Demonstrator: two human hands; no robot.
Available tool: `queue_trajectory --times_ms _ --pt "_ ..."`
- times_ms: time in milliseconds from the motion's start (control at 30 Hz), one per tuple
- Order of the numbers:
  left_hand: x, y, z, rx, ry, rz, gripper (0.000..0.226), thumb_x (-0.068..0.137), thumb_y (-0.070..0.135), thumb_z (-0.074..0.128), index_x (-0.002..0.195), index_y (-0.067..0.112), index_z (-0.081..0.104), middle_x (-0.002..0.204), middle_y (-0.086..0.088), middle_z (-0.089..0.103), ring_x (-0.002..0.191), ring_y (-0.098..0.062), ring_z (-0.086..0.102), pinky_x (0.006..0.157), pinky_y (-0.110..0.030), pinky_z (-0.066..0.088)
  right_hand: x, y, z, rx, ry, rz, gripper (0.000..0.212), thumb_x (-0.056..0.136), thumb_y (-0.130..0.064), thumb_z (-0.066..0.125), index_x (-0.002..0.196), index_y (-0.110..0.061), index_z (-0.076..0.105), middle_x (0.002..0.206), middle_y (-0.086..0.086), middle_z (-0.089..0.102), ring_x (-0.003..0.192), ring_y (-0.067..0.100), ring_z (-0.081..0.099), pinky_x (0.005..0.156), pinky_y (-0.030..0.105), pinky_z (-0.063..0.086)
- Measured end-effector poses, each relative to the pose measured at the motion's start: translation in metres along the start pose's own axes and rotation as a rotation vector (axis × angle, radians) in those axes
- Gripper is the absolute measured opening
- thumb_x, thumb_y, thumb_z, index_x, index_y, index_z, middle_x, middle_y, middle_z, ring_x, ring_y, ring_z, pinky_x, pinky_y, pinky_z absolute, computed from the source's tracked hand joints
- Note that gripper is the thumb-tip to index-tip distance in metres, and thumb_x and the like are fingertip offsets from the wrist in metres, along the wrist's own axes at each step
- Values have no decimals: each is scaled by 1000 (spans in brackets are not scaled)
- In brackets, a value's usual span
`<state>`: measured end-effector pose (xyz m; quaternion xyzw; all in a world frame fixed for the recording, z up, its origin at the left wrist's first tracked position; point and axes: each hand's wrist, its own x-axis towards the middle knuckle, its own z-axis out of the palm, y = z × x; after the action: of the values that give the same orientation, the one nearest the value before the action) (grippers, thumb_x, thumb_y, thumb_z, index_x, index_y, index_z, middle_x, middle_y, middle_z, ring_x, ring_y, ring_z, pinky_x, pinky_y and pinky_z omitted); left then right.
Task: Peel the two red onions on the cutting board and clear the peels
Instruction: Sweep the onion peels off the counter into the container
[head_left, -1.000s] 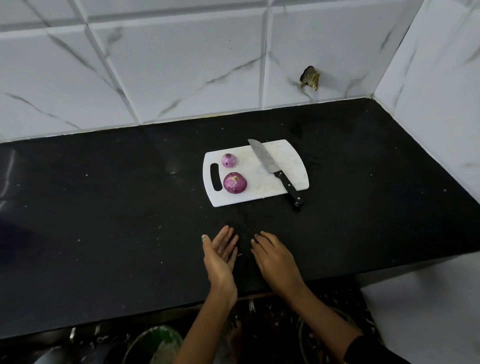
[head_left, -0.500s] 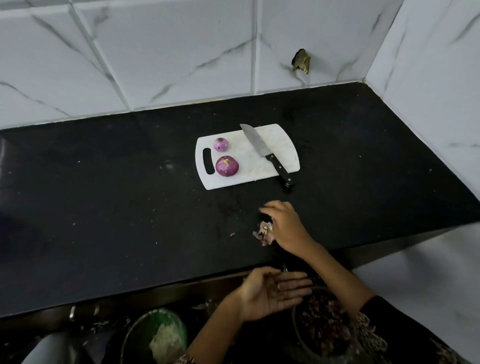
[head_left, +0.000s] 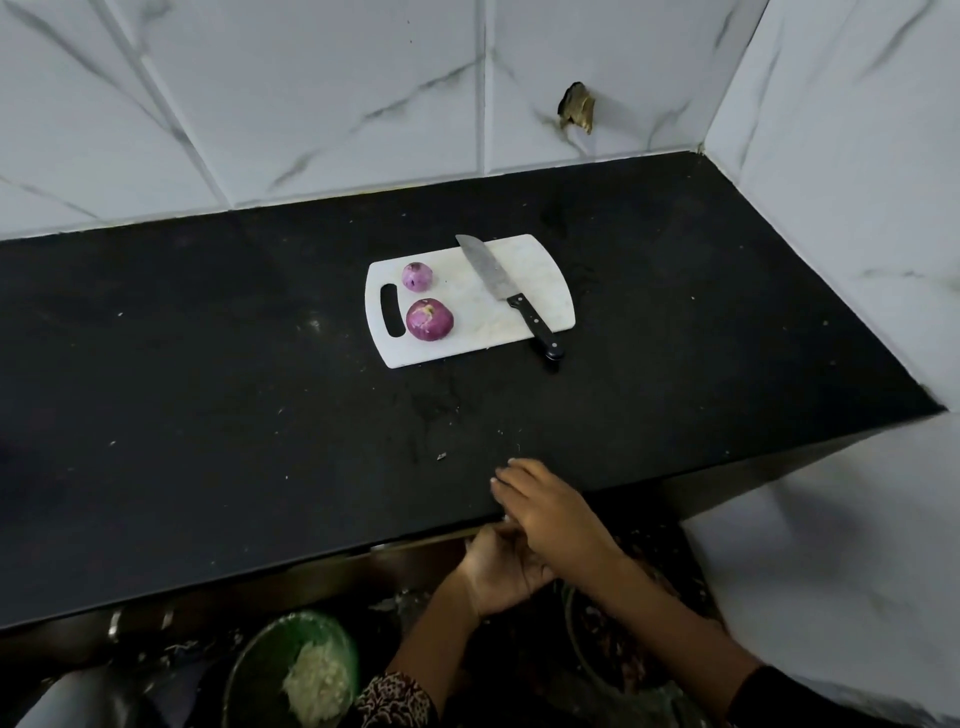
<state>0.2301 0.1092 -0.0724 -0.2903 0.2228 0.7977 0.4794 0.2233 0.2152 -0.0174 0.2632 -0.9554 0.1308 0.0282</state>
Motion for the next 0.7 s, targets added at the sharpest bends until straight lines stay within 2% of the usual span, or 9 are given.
queue_trajectory --times_ms 100,167,233,300,367,467,533,633,700 --pt "1 0 -4 -23 -60 -32 57 96 31 33 143 -1 38 151 -19 35 139 -28 36 109 -33 35 -24 -11 4 -35 41 -19 37 75 -17 43 93 -7 74 98 4 72 94 19 67 86 26 54" --pt "4 1 -8 35 -81 -8 55 99 29 27 141 -4 40 149 -20 38 139 -28 37 114 -30 29 -38 -14 4 17 107 -7 32 78 -13 44 87 -9 75 92 4 72 87 18 66 80 27 54" --pt "7 2 -8 40 -28 9 49 100 21 26 131 -7 52 141 -22 48 124 -28 54 99 -30 48 -41 -13 3 153 202 50 25 80 -10 49 85 -8 73 87 5 68 82 18 61 72 27 52" --pt "8 2 -8 -30 -9 -4 48 99 16 28 99 -10 69 109 -24 68 88 -28 70 66 -34 60 -33 -7 1 250 308 172 24 79 -11 50 90 -4 71 90 8 67 89 17 55 78 26 49" --pt "5 2 -3 -62 3 -9 41 92 11 36 87 -11 70 92 -23 70 76 -33 71 61 -41 60 -13 3 -5 239 347 329 36 77 -4 42 102 -1 68 102 12 65 102 17 52 89 25 47" --pt "4 2 -1 -93 28 -9 38 88 10 40 98 -14 68 105 -28 67 87 -40 70 78 -52 54 12 20 -7 114 187 405 54 71 12 45 123 2 56 127 17 56 122 31 48 100 40 43" --pt "5 1 -1 -103 13 -25 37 87 10 41 100 -14 67 107 -28 66 88 -40 70 80 -52 53 14 22 -3 45 87 344 56 65 8 49 119 2 59 124 16 59 118 34 54 94 44 49" --pt "5 0 -2 -81 58 24 34 85 11 42 98 -9 67 98 -23 69 82 -33 71 67 -40 60 -11 7 10 14 75 227 43 74 -9 45 111 1 66 114 13 66 109 29 62 88 38 54" --pt "6 -1 -4 -46 59 34 40 89 17 41 115 -5 63 117 -19 65 105 -28 65 79 -33 59 -36 -5 19 27 133 165 38 83 -9 42 110 0 67 115 13 66 110 27 61 95 35 49"
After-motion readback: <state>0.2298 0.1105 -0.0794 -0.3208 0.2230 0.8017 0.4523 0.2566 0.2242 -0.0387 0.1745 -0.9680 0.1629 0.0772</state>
